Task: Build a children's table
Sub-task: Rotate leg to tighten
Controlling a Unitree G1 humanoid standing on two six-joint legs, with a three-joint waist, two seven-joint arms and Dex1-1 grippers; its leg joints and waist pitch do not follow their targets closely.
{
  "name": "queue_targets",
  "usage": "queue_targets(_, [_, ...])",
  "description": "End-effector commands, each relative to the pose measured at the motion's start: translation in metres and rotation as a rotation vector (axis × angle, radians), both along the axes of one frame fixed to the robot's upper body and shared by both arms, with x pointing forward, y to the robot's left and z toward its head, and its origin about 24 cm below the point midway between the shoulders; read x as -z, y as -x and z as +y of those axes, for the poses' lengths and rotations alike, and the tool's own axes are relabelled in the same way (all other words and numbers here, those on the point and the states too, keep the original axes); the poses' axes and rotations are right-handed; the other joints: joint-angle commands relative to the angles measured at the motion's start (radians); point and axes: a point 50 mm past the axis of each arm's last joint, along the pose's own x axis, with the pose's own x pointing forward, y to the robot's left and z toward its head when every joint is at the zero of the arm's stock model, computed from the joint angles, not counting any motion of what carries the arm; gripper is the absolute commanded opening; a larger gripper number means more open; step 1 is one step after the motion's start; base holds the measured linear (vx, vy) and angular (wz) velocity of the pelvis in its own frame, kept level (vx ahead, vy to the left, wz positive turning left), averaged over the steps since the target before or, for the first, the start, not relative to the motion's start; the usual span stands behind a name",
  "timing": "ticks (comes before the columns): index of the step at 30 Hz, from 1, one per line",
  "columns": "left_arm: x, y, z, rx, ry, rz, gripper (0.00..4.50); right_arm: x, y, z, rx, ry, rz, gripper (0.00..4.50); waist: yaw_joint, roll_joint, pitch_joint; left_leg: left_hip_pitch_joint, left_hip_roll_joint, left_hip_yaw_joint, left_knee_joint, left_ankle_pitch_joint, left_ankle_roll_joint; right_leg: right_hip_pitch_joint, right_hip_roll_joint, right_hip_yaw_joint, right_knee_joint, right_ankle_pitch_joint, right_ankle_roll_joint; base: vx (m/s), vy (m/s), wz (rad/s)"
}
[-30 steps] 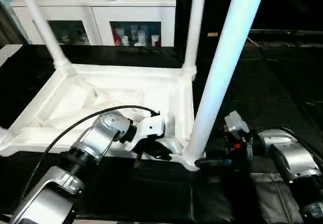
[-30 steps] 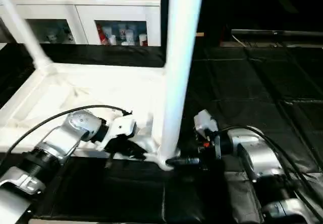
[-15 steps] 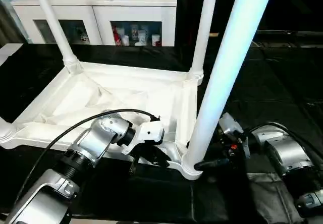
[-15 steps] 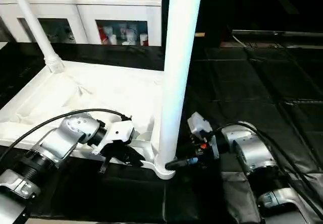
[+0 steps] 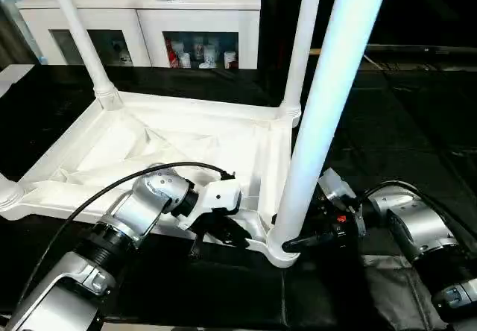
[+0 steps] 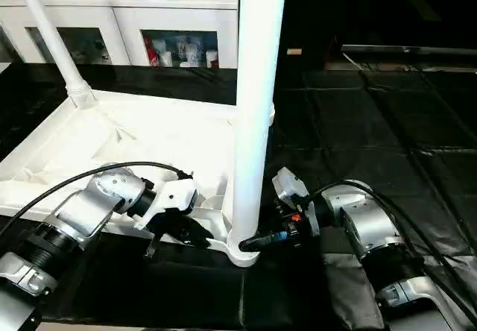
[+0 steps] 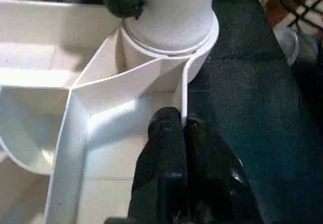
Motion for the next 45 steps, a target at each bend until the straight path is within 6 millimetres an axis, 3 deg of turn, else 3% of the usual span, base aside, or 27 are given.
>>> queue_targets(1, [0.0, -0.003, -0.011, -0.067, 0.046, 0.01, 0.0, 0.0, 0.005, 0.007, -0.018, -0.055, 0.036, 2.05, -0.006, -0.019, -0.073, 0.007, 0.004, 0.015, -0.068, -0.181, 0.079, 0.055, -0.02, 0.035, -0.047, -0.234, -0.255, 0.0, 0.0, 0.0])
queue_targets(5, [0.001, -0.016, -0.021, -0.23, 0.077, -0.012, 0.0, 0.008, 0.001, 0.018, 0.152, -0.059, -0.004, 2.04, -0.006, -0.022, -0.067, 0.003, -0.001, 0.014, -0.071, -0.209, 0.061, 0.055, -0.023, 0.033, -0.056, -0.317, -0.223, 0.0, 0.0, 0.0])
queue_targets(6, [0.001, -0.019, -0.024, -0.276, 0.089, -0.017, 0.0, 0.011, -0.002, 0.023, 0.225, -0.063, -0.021, 2.02, -0.014, -0.023, -0.063, 0.005, -0.005, 0.011, -0.074, -0.257, 0.043, 0.054, -0.026, 0.029, -0.07, -0.44, -0.175, -0.052, 0.001, -0.05])
queue_targets(7, [0.001, -0.02, -0.025, -0.286, 0.092, -0.018, 0.0, 0.011, -0.003, 0.024, 0.242, -0.064, -0.024, 2.01, -0.014, -0.023, -0.063, 0.005, -0.005, 0.011, -0.074, -0.257, 0.043, 0.054, -0.026, 0.029, -0.07, -0.44, -0.175, 0.0, 0.0, 0.0])
queue_targets(8, [0.0, -0.027, -0.031, -0.365, 0.106, -0.027, 0.0, 0.016, -0.009, 0.032, 0.351, -0.054, -0.022, 2.01, -0.026, -0.025, -0.063, 0.003, -0.008, 0.007, -0.077, -0.263, 0.034, 0.055, -0.026, 0.028, -0.076, -0.485, -0.145, 0.0, 0.0, 0.0])
queue_targets(9, [0.0, -0.028, -0.032, -0.387, 0.11, -0.029, 0.0, 0.018, -0.01, 0.035, 0.384, -0.049, -0.021, 2.0, -0.032, -0.024, -0.058, 0.003, -0.01, 0.01, -0.076, -0.271, 0.031, 0.048, -0.022, 0.028, -0.081, -0.502, -0.139, 0.0, 0.0, 0.0])
queue_targets(10, [-0.001, -0.035, -0.038, -0.47, 0.121, -0.034, 0.0, 0.023, -0.016, 0.042, 0.483, -0.031, -0.017, 2.0, -0.039, -0.025, -0.059, 0.004, -0.014, 0.006, -0.075, -0.282, 0.024, 0.052, -0.025, 0.022, -0.086, -0.543, -0.121, 0.0, 0.0, 0.0])
queue_targets(11, [-0.002, -0.037, -0.041, -0.491, 0.126, -0.033, 0.0, 0.025, -0.017, 0.045, 0.509, -0.027, -0.011, 1.99, -0.048, -0.024, -0.058, -0.002, -0.017, 0.002, -0.076, -0.289, 0.016, 0.055, -0.026, 0.016, -0.089, -0.575, -0.102, 0.0, 0.0, 0.0])
queue_targets(12, [-0.002, -0.038, -0.042, -0.506, 0.129, -0.032, 0.0, 0.026, -0.018, 0.047, 0.529, -0.024, -0.007, 1.99, -0.057, -0.027, -0.056, 0.001, -0.02, 0.002, -0.074, -0.306, 0.018, 0.052, -0.024, 0.011, -0.098, -0.609, -0.081, 0.0, 0.0, 0.0])
queue_targets(14, [-0.005, -0.043, -0.049, -0.565, 0.143, -0.033, 0.0, 0.031, -0.023, 0.054, 0.626, -0.008, 0.012, 1.99, -0.066, -0.022, -0.058, 0.0, -0.022, 0.0, -0.073, -0.31, 0.027, 0.055, -0.025, 0.006, -0.103, -0.617, -0.073, 0.0, 0.0, 0.0])
queue_targets(15, [-0.008, -0.049, -0.058, -0.641, 0.16, -0.038, 0.0, 0.037, -0.034, 0.064, 0.795, 0.013, 0.063, 1.99, -0.077, -0.017, -0.056, -0.001, -0.025, 0.0, -0.071, -0.32, 0.024, 0.048, -0.021, 0.002, -0.106, -0.621, -0.074, 0.0, 0.0, 0.0])
queue_targets(16, [-0.009, -0.052, -0.06, -0.666, 0.165, -0.04, 0.0, 0.039, -0.038, 0.067, 0.854, 0.021, 0.083, 1.99, -0.084, -0.017, -0.054, 0.0, -0.027, -0.001, -0.07, -0.335, 0.017, 0.044, -0.02, -0.004, -0.111, -0.639, -0.07, 0.0, 0.0, 0.0])
queue_targets(19, [-0.012, -0.058, -0.065, -0.739, 0.178, -0.06, 0.0, 0.04, -0.051, 0.078, 1.022, 0.049, 0.102, 1.99, -0.112, -0.006, -0.056, -0.004, -0.026, -0.015, -0.074, -0.39, 0.015, 0.055, -0.022, -0.022, -0.12, -0.641, -0.053, 0.0, 0.0, 0.0])
queue_targets(21, [-0.012, -0.06, -0.066, -0.759, 0.176, -0.075, 0.0, 0.038, -0.055, 0.083, 1.072, 0.055, 0.097, 1.99, -0.121, 0.002, -0.062, -0.004, -0.018, -0.024, -0.081, -0.407, 0.027, 0.064, -0.025, -0.026, -0.118, -0.561, -0.078, 0.0, 0.0, 0.0])
queue_targets(23, [-0.013, -0.061, -0.066, -0.764, 0.174, -0.086, 0.0, 0.036, -0.057, 0.087, 1.096, 0.061, 0.092, 1.99, -0.126, -0.005, -0.065, -0.004, -0.018, -0.021, -0.083, -0.393, 0.037, 0.062, -0.025, -0.02, -0.109, -0.462, -0.132, 0.0, 0.0, 0.0])
queue_targets(27, [-0.012, -0.061, -0.064, -0.747, 0.166, -0.095, 0.0, 0.037, -0.058, 0.085, 1.135, 0.048, 0.101, 1.99, -0.121, -0.004, -0.066, -0.001, -0.016, -0.013, -0.081, -0.353, 0.055, 0.06, -0.027, -0.009, -0.101, -0.403, -0.175, 0.0, 0.0, 0.0])
queue_targets(28, [-0.011, -0.061, -0.064, -0.742, 0.165, -0.097, 0.0, 0.037, -0.058, 0.083, 1.148, 0.038, 0.109, 2.53, -0.121, -0.005, -0.065, -0.002, -0.015, -0.013, -0.082, -0.35, 0.057, 0.06, -0.027, -0.008, -0.1, -0.398, -0.178, 0.0, 0.0, 0.0])
queue_targets(31, [-0.01, -0.06, -0.062, -0.727, 0.159, -0.105, 0.0, 0.038, -0.058, 0.077, 1.169, 0.029, 0.109, 2.72, -0.116, -0.002, -0.067, 0.0, -0.014, -0.011, -0.082, -0.334, 0.058, 0.061, -0.026, -0.005, -0.096, -0.371, -0.192, 0.0, 0.0, 0.0])
queue_targets(35, [-0.007, -0.059, -0.055, -0.694, 0.14, -0.124, 0.0, 0.037, -0.053, 0.063, 1.126, 0.029, 0.054, 3.14, -0.098, 0.002, -0.07, 0.003, -0.011, -0.006, -0.081, -0.294, 0.061, 0.062, -0.025, 0.001, -0.089, -0.311, -0.212, 0.0, 0.0, 0.0])
queue_targets(38, [-0.003, -0.056, -0.046, -0.643, 0.114, -0.135, 0.0, 0.037, -0.046, 0.043, 1.079, 0.045, 0.001, 3.46, -0.086, -0.002, -0.071, 0.001, -0.011, -0.002, -0.078, -0.26, 0.07, 0.064, -0.024, 0.005, -0.084, -0.27, -0.217, 0.0, 0.0, 0.0])
queue_targets(42, [0.0, -0.053, -0.035, -0.541, 0.084, -0.148, 0.0, 0.022, -0.033, -0.009, 1.033, 0.036, -0.11, 3.76, -0.06, -0.005, -0.073, 0.006, -0.009, 0.002, -0.075, -0.222, 0.078, 0.065, -0.025, 0.009, -0.081, -0.26, -0.219, 0.0, 0.0, 0.0])
queue_targets(43, [0.0, -0.052, -0.035, -0.537, 0.083, -0.149, 0.0, 0.021, -0.033, -0.011, 1.031, 0.035, -0.111, 3.88, -0.05, -0.009, -0.075, 0.009, -0.009, 0.004, -0.072, -0.211, 0.086, 0.066, -0.024, 0.011, -0.079, -0.246, -0.225, 0.0, 0.0, 0.0])
queue_targets(45, [0.001, -0.052, -0.031, -0.512, 0.068, -0.155, 0.0, 0.014, -0.027, -0.029, 1.013, 0.028, -0.119, 4.04, -0.047, -0.009, -0.075, 0.002, -0.006, 0.002, -0.072, -0.176, 0.097, 0.07, -0.022, 0.012, -0.069, -0.202, -0.233, 0.0, 0.0, 0.0])
